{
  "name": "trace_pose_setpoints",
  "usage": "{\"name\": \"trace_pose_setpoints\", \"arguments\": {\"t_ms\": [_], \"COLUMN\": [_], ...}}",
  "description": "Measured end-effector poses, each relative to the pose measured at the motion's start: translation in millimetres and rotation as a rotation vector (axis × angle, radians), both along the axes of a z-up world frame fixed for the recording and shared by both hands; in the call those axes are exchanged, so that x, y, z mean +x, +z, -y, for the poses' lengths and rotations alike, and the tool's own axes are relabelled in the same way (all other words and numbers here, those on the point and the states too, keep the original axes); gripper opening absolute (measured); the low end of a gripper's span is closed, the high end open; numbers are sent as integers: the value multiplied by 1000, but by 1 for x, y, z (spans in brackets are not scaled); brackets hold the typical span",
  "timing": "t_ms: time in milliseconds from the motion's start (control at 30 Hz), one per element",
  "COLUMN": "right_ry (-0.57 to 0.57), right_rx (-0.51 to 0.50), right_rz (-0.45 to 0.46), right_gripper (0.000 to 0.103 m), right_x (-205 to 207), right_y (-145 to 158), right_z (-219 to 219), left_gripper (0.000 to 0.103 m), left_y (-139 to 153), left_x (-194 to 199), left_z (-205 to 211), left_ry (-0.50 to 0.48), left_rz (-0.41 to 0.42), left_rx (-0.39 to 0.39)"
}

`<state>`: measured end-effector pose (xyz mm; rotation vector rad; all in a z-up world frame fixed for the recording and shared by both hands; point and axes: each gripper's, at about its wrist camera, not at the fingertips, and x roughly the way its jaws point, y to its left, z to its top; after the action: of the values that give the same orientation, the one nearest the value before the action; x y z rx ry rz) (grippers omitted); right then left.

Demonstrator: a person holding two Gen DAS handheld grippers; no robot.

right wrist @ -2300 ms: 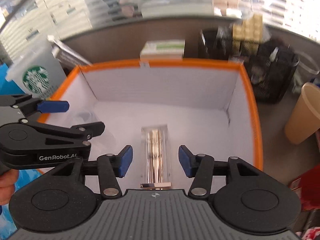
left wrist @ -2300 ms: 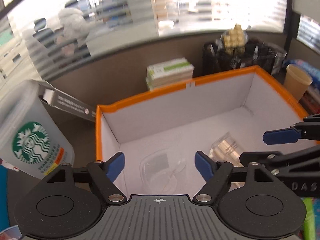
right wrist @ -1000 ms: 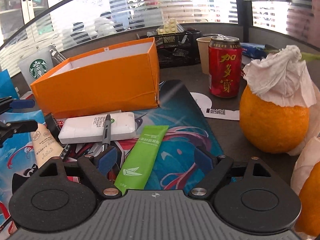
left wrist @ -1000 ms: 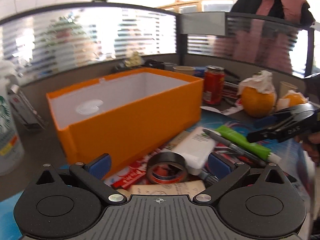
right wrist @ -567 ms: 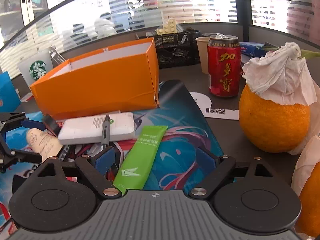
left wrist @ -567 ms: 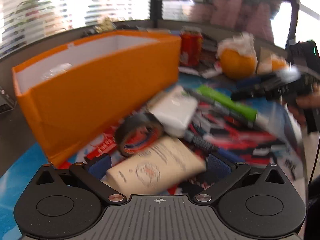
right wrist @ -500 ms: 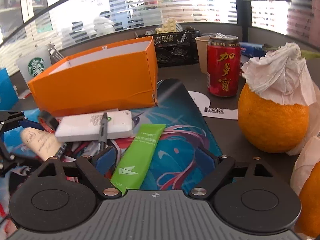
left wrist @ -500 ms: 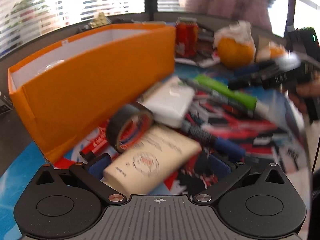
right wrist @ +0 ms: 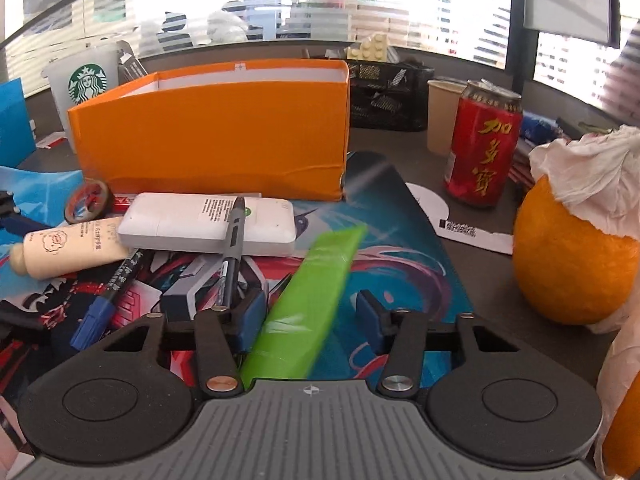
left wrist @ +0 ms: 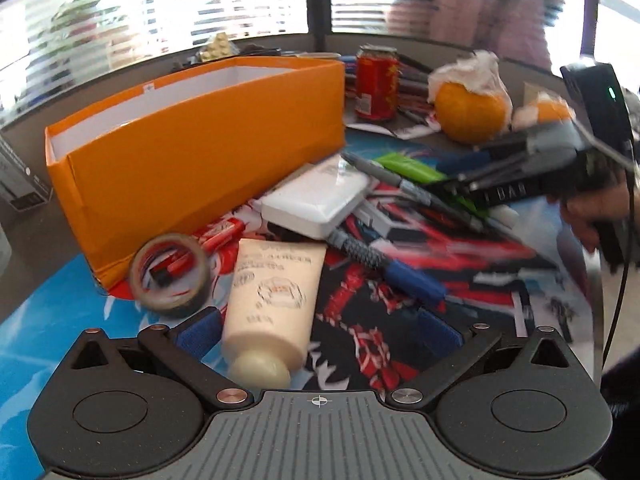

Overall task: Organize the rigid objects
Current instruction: 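Grasp the beige hand cream tube with the left tool while the right grasps the green tube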

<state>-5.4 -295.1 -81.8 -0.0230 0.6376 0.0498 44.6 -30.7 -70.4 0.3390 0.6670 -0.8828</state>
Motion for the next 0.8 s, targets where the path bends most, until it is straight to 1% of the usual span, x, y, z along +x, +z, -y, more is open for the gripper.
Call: {"name": "trace_pose_setpoints", "arguments": {"t_ms": [33, 100, 200, 267, 333, 367, 433, 500, 600, 667, 767, 800], "right_ry": [-1, 2, 12, 13, 10, 7, 9, 9, 13, 15, 14, 12], "right_rx": [1, -1, -4, 1, 3, 4, 4, -6, -22, -43, -86, -85], "right_rz": [1, 5, 6, 8, 14, 19, 24, 30, 41, 48, 56, 54], "right_gripper": [43, 42, 38, 36, 34, 33, 33, 33, 30, 30, 30, 30], "right_x": [0, -2, -3, -4, -5, -5, -6, -7, -8, -8, -10, -10], "right_y": [-1, -1, -1, -1, -2, -2, -3, -3, -4, -4, -4, -4], "right_z": [-1, -1, 1, 4, 7, 8, 9, 8, 4, 1, -5, -5], "left_gripper": [103, 103, 102, 102, 95, 88, 72, 50, 47, 47, 47, 47], "left_y": [-1, -4, -7, -9, -9, -9, -8, -7, -6, -5, -3, -2], "left_x": [2, 7, 14, 15, 14, 14, 12, 7, 0, -4, -7, -7], "left_z": [2, 5, 5, 7, 9, 8, 6, 7, 13, 15, 8, 5], "left_ry": [14, 48, 107, 144, 181, 197, 238, 258, 286, 327, 397, 413], "left_rz": [0, 2, -21, -9, 23, 38, 44, 59, 65, 55, 2, -17], "left_rx": [0, 1, -40, -47, -28, -25, -44, -48, -45, -54, -114, -130]}}
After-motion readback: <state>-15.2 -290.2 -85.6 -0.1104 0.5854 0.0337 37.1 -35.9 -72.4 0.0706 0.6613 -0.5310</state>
